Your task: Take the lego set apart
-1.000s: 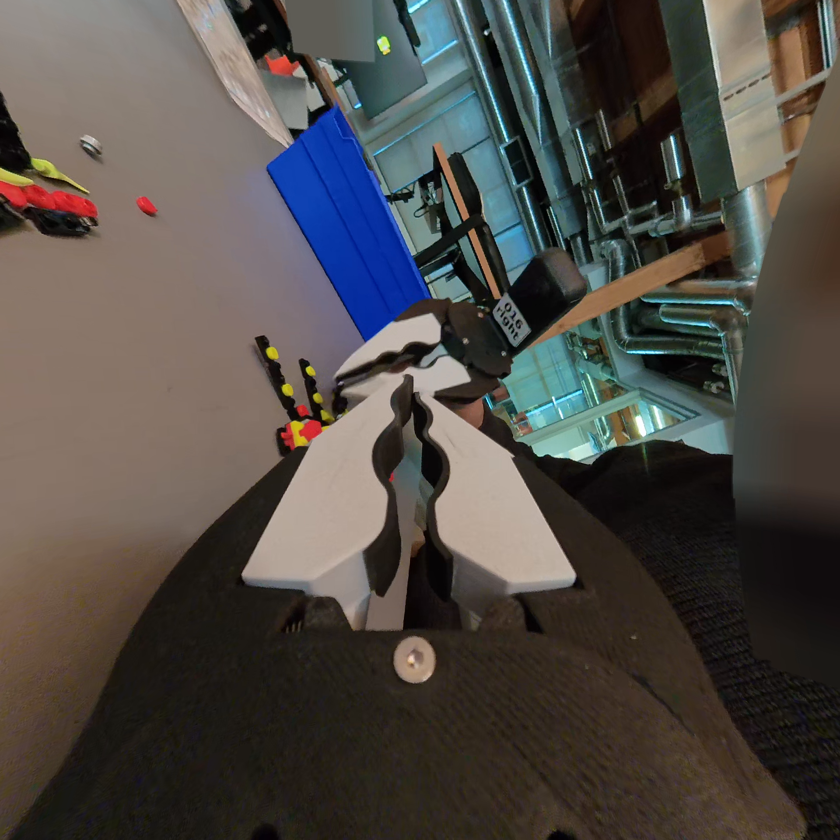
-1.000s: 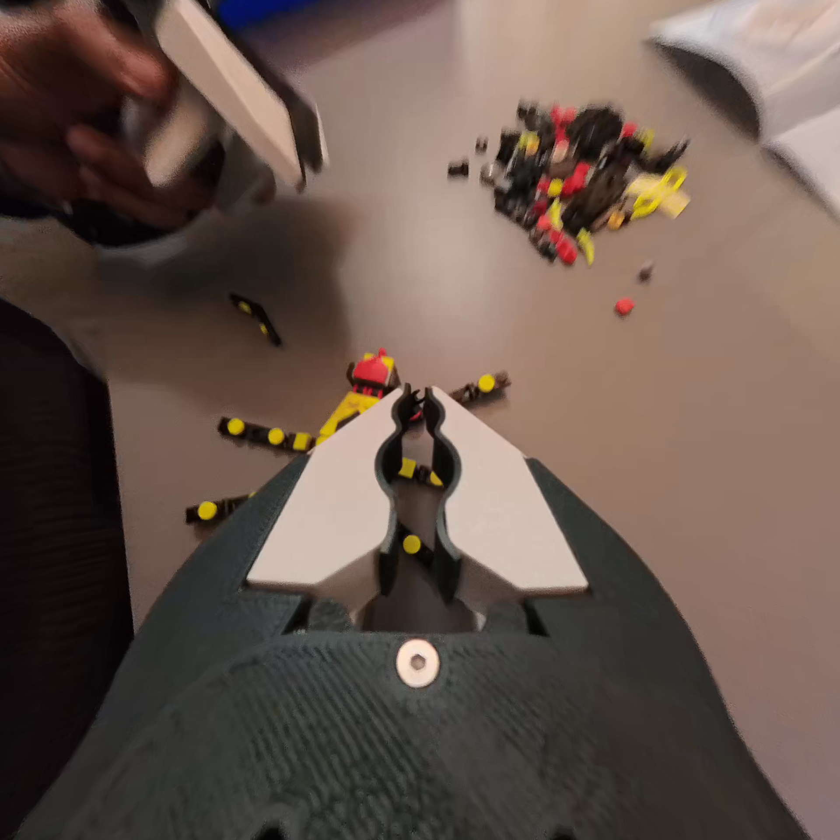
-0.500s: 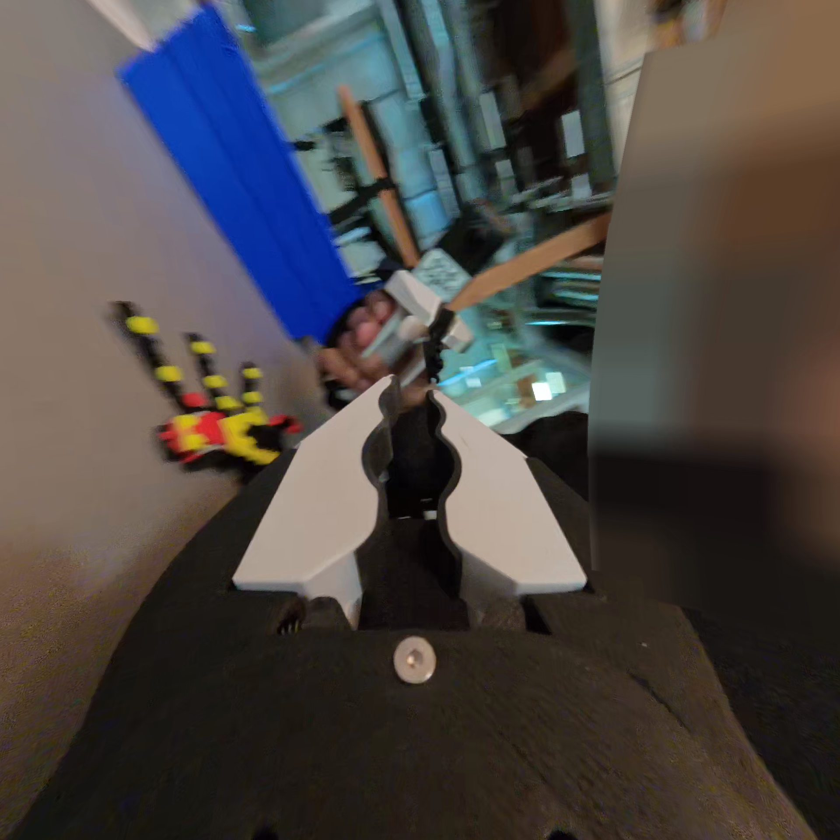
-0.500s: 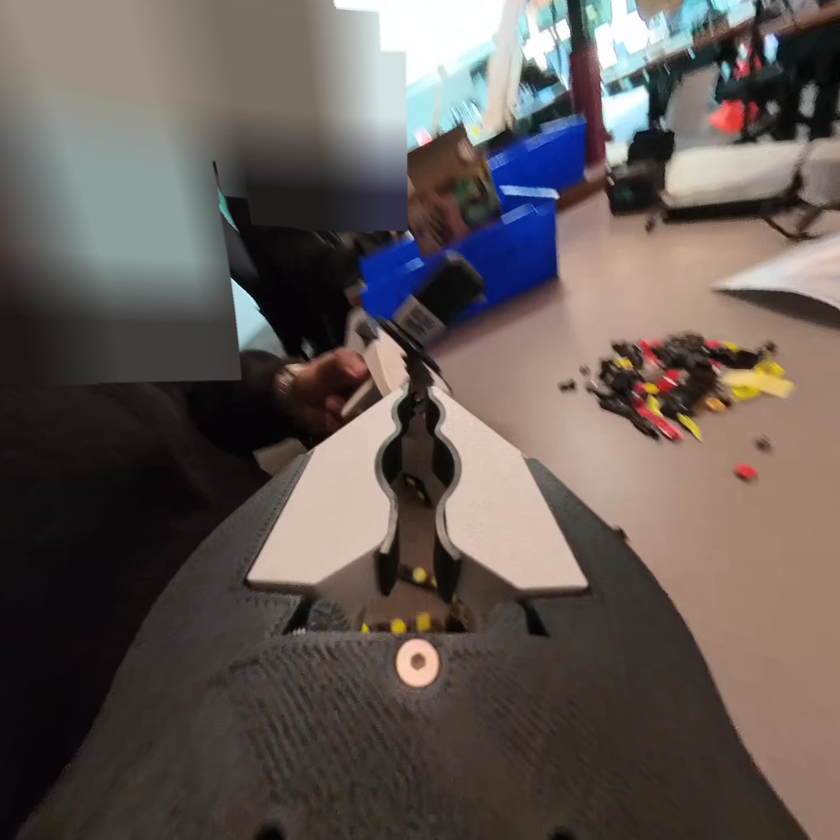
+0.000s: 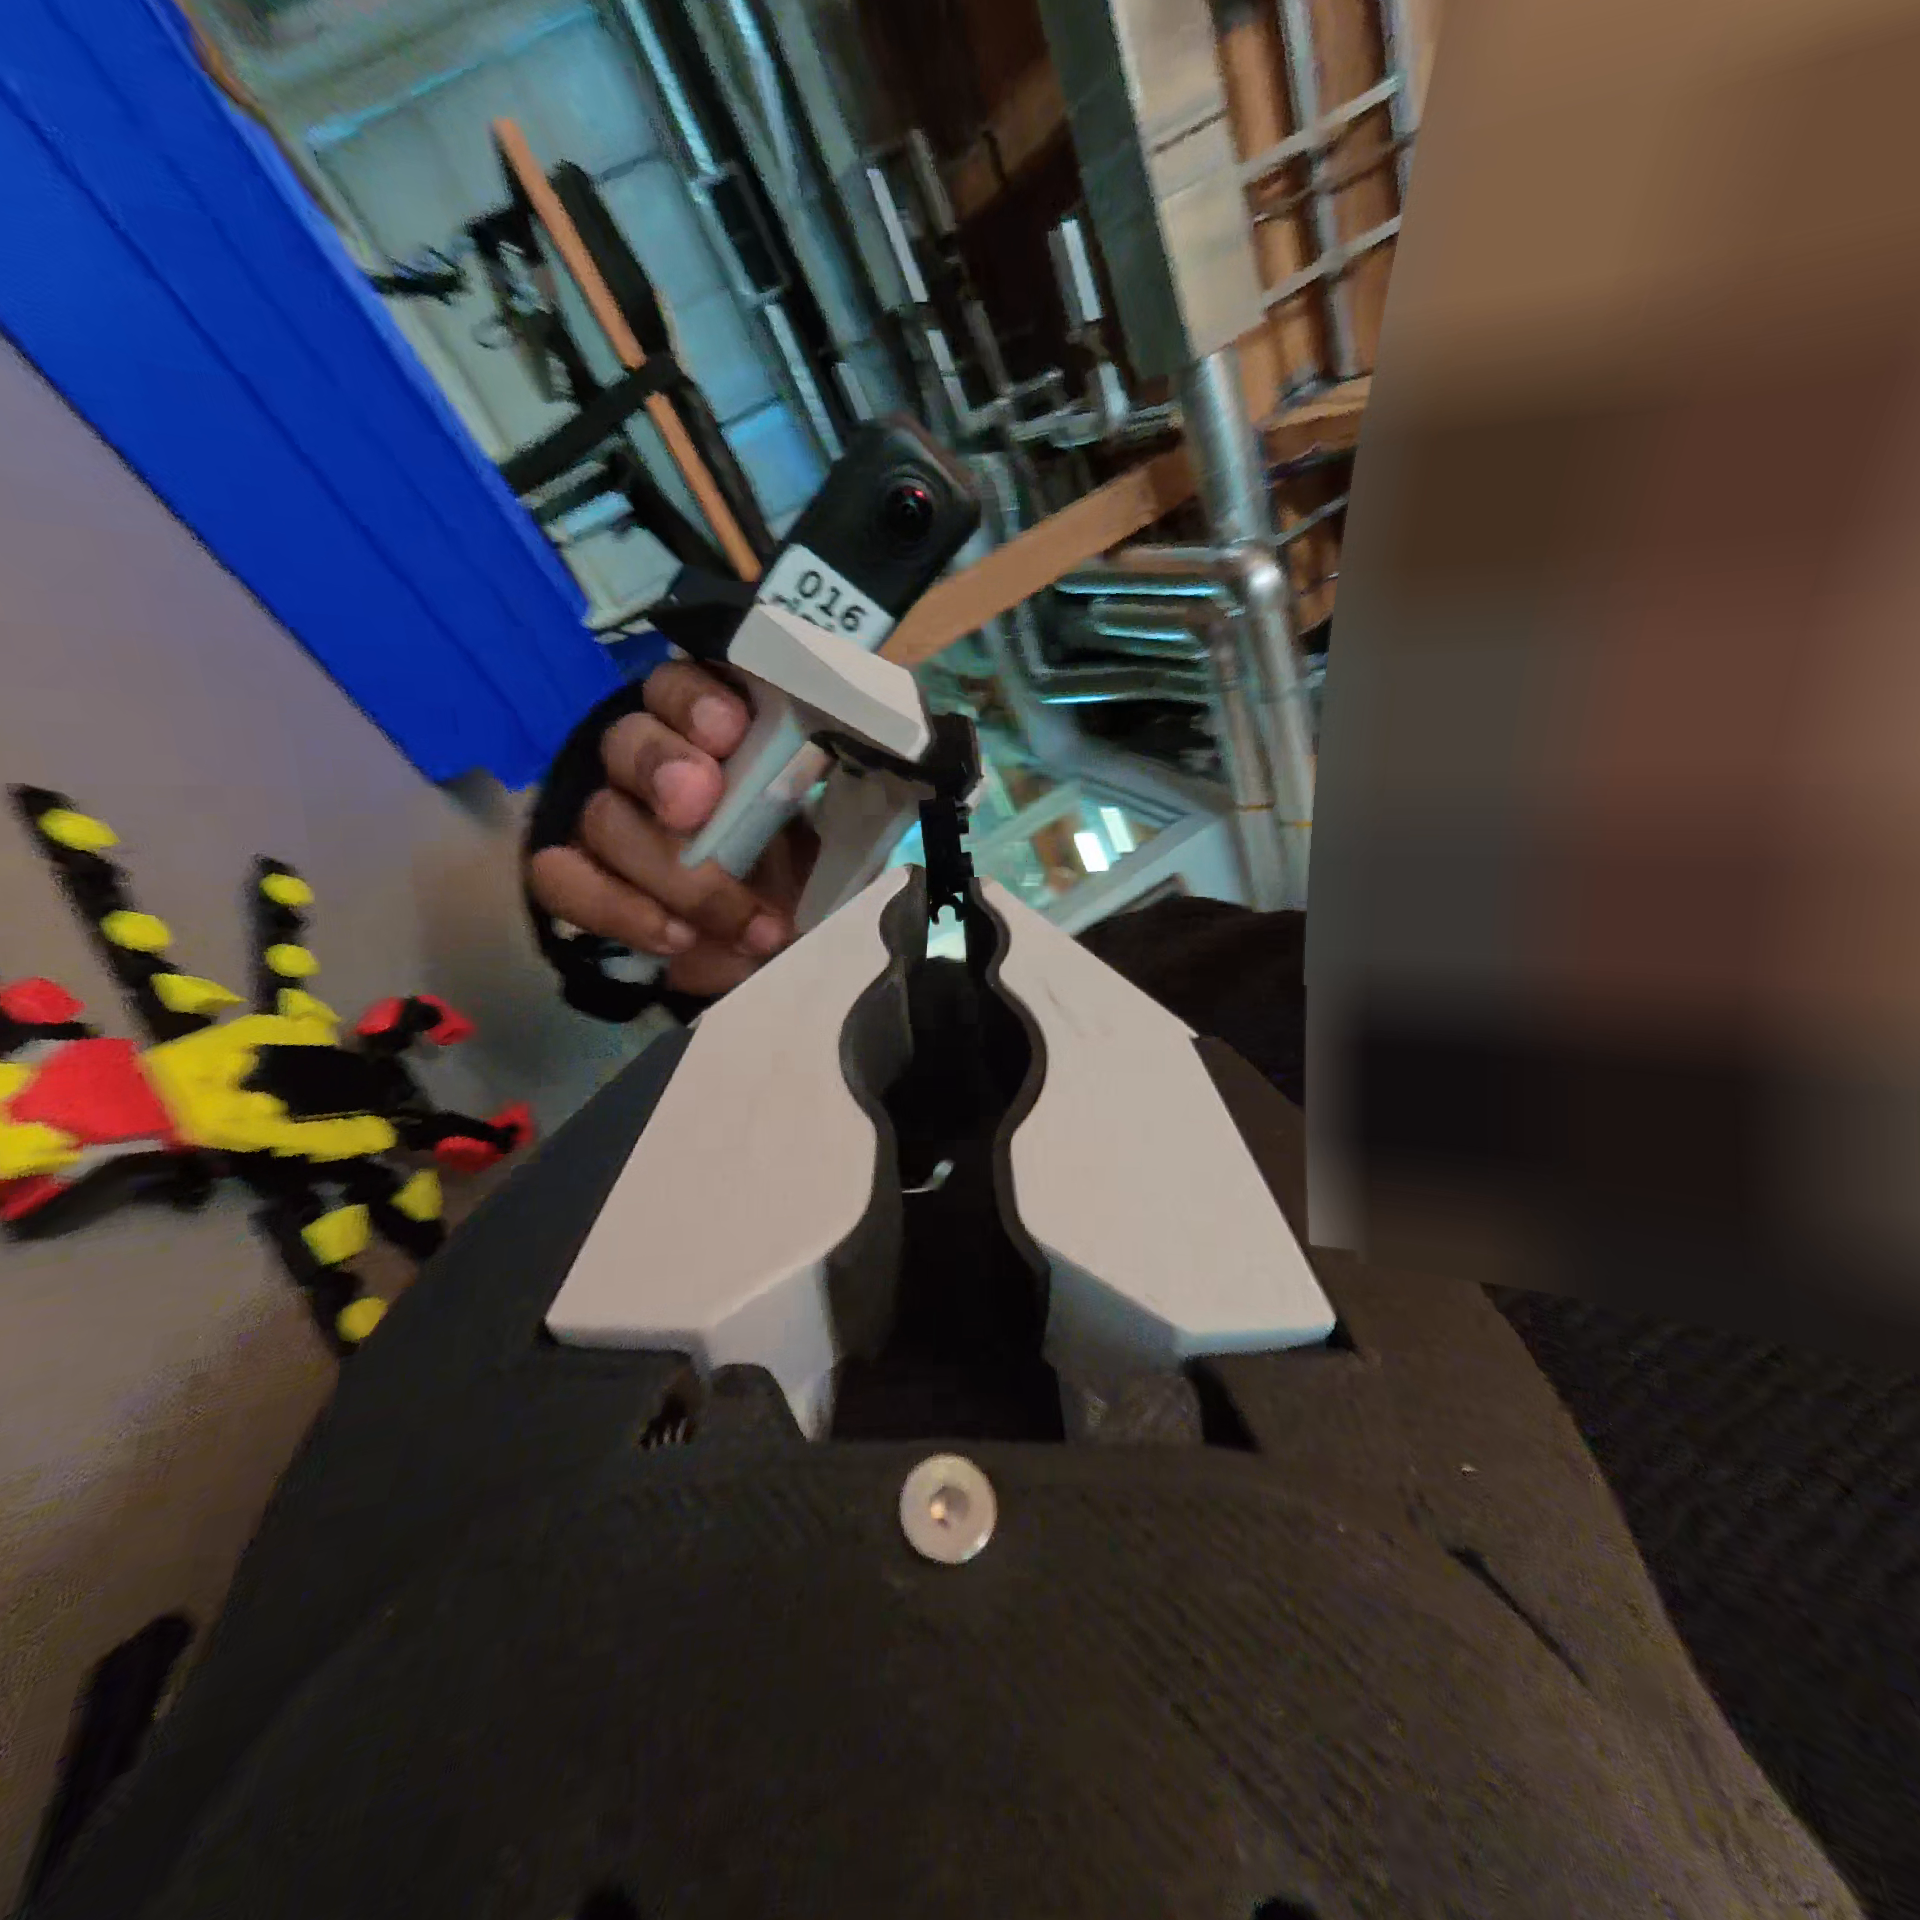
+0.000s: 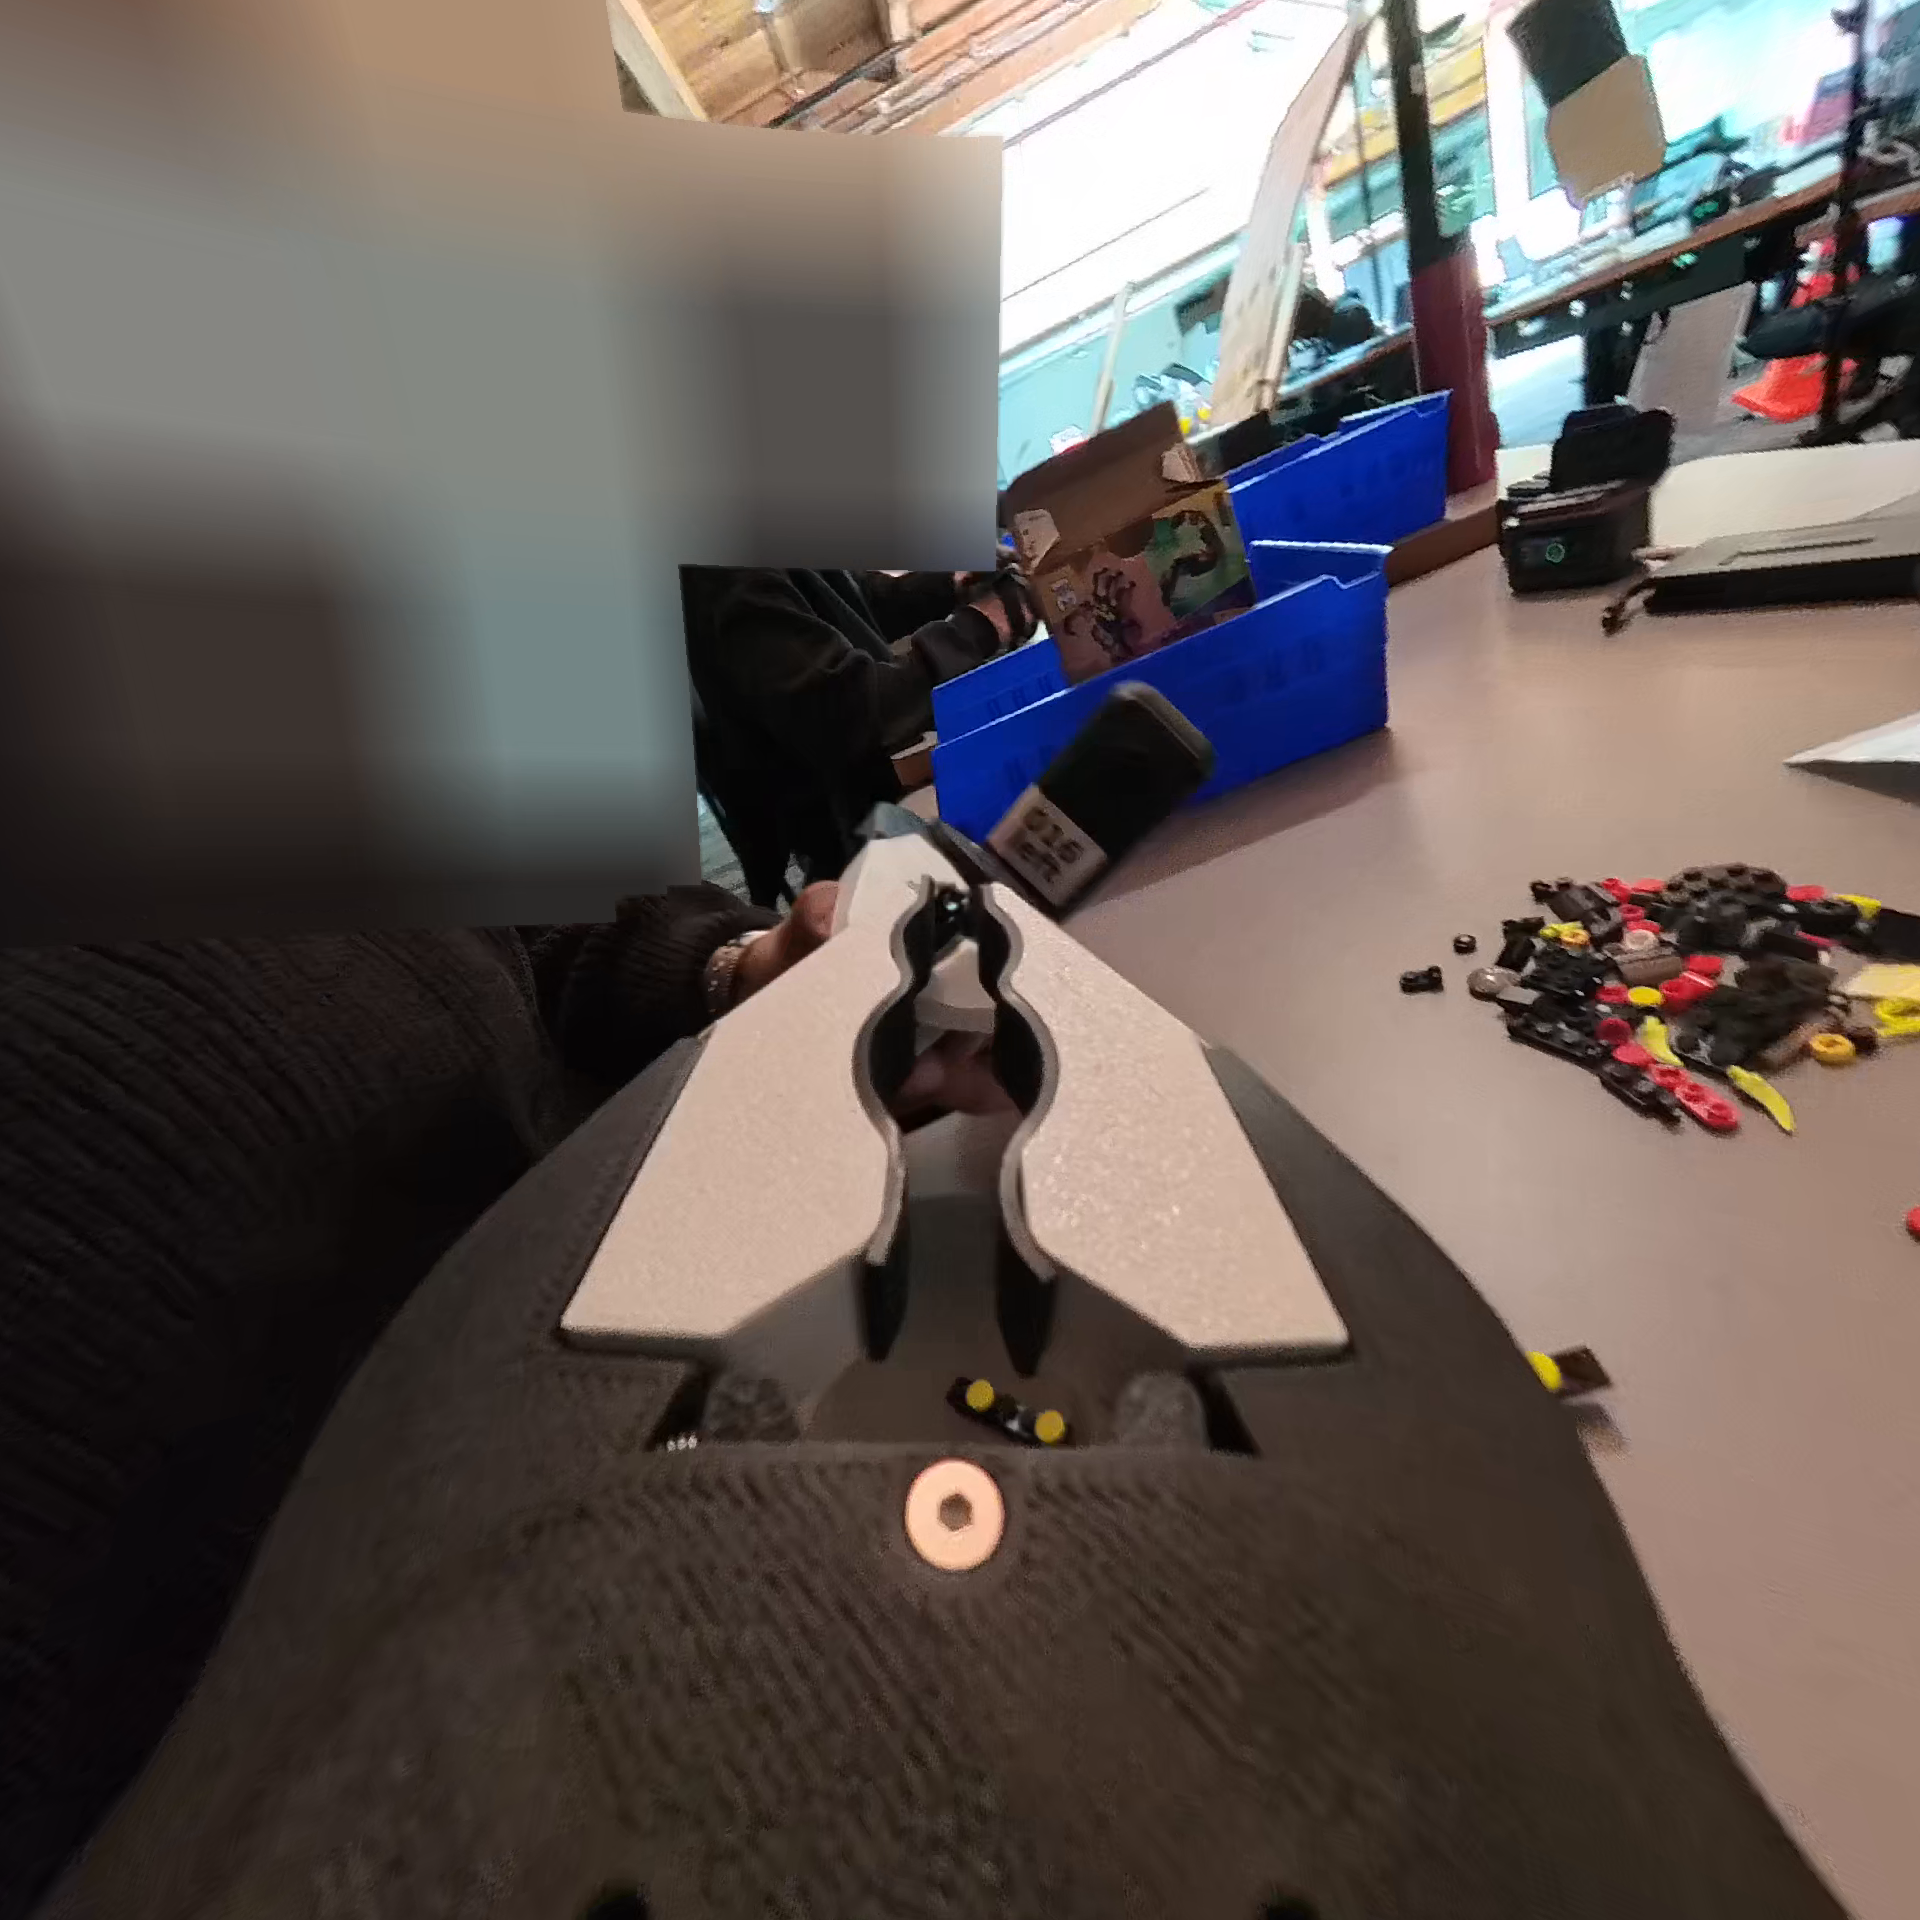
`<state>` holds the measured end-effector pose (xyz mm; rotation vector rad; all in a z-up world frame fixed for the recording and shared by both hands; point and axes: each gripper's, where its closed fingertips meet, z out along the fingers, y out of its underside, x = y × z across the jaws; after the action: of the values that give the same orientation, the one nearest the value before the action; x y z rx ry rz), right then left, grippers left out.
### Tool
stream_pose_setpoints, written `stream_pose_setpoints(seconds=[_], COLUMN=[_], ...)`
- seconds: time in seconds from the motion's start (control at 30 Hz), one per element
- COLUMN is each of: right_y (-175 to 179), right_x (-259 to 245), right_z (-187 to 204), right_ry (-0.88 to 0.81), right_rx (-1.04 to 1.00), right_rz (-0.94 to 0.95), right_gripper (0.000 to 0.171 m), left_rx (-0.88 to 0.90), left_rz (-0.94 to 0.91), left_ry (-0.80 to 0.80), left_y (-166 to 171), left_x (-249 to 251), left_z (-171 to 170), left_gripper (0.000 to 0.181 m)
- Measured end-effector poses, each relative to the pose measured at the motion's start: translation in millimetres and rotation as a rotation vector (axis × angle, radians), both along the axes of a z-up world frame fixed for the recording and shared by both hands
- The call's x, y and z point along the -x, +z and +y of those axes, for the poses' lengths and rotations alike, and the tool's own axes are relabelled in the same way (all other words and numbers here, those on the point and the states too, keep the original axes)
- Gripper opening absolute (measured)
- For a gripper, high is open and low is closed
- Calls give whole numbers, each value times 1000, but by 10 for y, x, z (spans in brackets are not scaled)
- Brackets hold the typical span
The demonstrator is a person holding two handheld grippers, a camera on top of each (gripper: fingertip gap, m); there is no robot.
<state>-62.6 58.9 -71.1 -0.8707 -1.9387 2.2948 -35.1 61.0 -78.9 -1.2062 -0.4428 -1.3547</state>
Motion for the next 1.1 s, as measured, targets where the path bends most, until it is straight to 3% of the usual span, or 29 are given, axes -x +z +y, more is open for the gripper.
stream_pose_setpoints(seconds=[0.03,0.1,0.2,0.3,0.53,0.67,0.9,1.1], right_y=[-37,-124,-272,-399,-604,-518,-355,-283], right_x=[45,124,168,182,190,180,60,-32], right_z=[27,79,67,6,-13,25,27,-64], right_ry=[-26,-68,-75,-56,-31,-13,98,185], right_rx=[-7,-25,-34,11,59,69,70,126], right_rz=[-22,-78,-194,-310,-473,-443,-346,-361], right_gripper=[12,24,24,24,9,8,9,9], left_rx=[36,139,369,520,564,486,228,218], left_rz=[62,216,528,832,990,926,351,384], left_ry=[51,181,358,408,404,395,168,120], left_y=[-40,-156,-420,-593,-675,-580,-299,-292], left_x=[46,181,402,444,343,301,170,56], left_z=[10,19,1,3,70,77,13,38], left_gripper=[4,4,3,3,4,8,20,7])
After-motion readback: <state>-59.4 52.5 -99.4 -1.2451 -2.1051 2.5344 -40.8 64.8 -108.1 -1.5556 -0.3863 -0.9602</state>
